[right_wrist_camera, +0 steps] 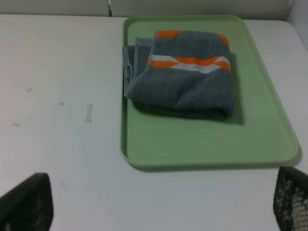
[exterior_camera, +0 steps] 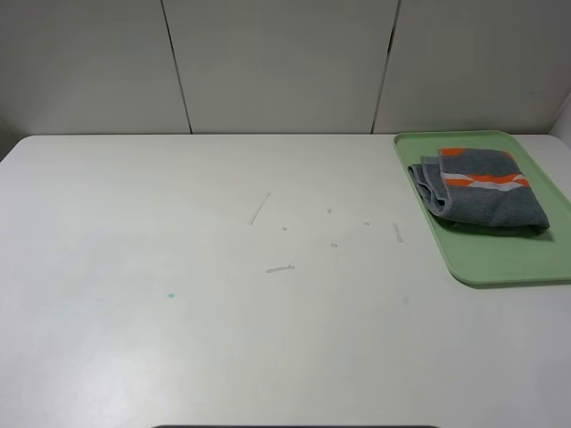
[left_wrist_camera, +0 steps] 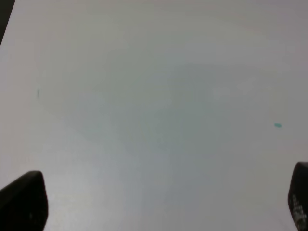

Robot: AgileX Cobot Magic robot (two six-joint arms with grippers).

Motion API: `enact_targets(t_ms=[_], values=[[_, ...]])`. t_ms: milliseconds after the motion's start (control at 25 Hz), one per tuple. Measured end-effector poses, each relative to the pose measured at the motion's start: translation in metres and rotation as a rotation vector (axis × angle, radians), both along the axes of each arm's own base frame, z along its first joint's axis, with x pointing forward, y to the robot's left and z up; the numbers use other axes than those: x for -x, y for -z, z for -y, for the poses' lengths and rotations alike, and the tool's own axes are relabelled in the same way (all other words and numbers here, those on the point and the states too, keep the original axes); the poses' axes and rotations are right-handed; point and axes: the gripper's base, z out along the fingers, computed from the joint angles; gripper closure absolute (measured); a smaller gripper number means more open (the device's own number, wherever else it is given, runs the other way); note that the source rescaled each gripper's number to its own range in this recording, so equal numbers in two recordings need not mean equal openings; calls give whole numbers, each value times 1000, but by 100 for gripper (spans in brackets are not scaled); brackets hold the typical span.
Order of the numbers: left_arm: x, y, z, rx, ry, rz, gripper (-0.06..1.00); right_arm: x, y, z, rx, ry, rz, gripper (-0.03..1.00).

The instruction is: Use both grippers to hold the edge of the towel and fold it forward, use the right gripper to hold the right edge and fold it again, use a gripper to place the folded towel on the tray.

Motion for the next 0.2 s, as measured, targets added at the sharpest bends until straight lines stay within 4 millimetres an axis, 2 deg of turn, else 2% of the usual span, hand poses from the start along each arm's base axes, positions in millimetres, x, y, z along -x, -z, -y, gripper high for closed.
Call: enact_targets(t_ms=[200], values=[[0, 0, 0, 0, 0, 0, -6, 0, 0, 0, 0, 0, 0, -3]])
